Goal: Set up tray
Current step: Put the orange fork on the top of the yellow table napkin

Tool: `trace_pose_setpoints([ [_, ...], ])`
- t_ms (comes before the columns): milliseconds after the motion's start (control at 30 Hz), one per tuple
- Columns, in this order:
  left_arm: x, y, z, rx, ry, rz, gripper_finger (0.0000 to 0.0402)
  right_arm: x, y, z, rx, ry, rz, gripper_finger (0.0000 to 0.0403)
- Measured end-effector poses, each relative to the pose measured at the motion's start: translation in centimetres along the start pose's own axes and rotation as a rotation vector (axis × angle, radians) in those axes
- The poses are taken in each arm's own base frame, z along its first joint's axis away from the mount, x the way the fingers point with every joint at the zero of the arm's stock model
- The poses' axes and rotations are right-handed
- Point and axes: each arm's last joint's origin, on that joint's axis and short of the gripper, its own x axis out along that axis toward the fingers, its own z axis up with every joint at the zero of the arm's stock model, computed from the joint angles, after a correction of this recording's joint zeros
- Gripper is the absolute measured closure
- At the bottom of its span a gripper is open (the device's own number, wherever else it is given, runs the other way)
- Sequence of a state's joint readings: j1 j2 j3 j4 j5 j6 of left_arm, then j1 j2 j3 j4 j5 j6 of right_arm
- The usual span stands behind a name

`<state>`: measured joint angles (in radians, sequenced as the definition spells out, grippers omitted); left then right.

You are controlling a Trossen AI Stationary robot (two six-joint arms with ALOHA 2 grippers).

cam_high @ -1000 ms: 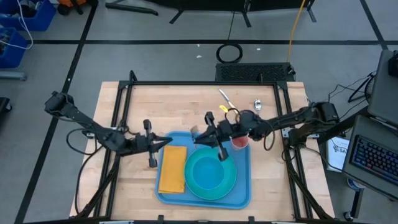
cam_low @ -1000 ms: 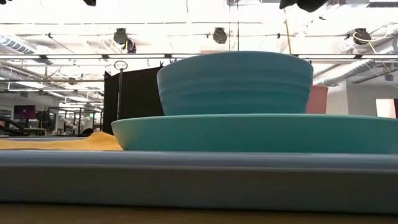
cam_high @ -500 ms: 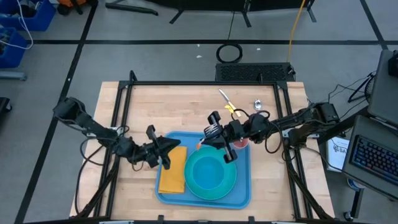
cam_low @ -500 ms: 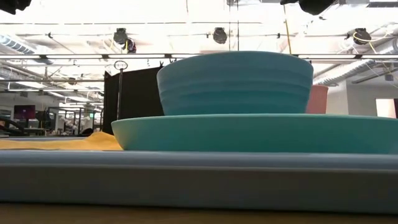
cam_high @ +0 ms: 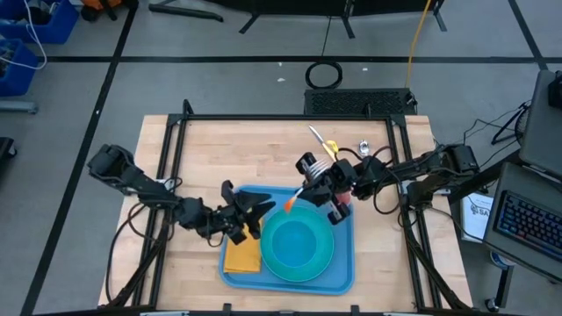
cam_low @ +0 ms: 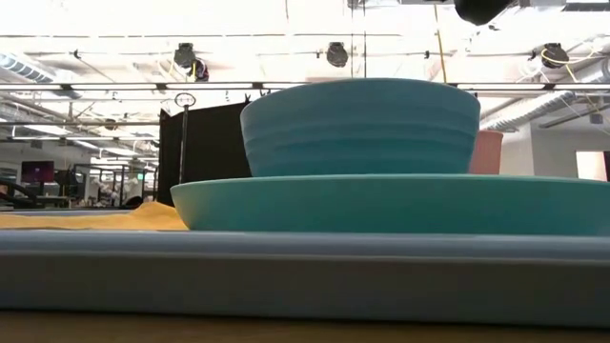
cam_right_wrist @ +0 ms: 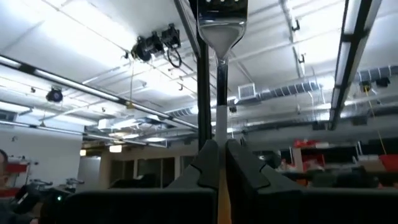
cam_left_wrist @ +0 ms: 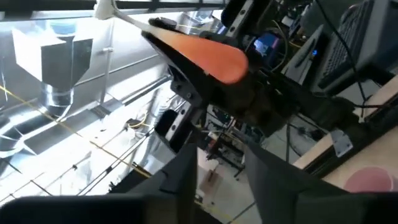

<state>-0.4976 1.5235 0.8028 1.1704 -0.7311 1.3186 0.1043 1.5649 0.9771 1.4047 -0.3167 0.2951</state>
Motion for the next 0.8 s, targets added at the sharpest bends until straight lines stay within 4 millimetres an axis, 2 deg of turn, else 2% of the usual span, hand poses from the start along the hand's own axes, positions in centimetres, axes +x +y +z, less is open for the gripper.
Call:
trace_pose_setpoints([
  [100,0.6,-0.1,0.6,0.02,-0.043,0.005,0.0235,0.0,0.1,0.4,-0.006,-0.04,0.012,0.0402],
  [267,1.8,-0.2,1.7,0.102,-0.06,0.052,0.0228,0.0,0.3,0.9,0.002,-0.089,0.026,0.0402],
  [533,3.4,-0.5,3.1,0.161,-0.069,0.123,0.0257,-0.1,0.1,1.4,-0.005,-0.138,0.005,0.0402],
  [800,4.9,-1.2,2.9,0.207,-0.089,0.132,0.0267,-0.1,0.0,1.2,0.016,-0.142,-0.016,0.0402],
])
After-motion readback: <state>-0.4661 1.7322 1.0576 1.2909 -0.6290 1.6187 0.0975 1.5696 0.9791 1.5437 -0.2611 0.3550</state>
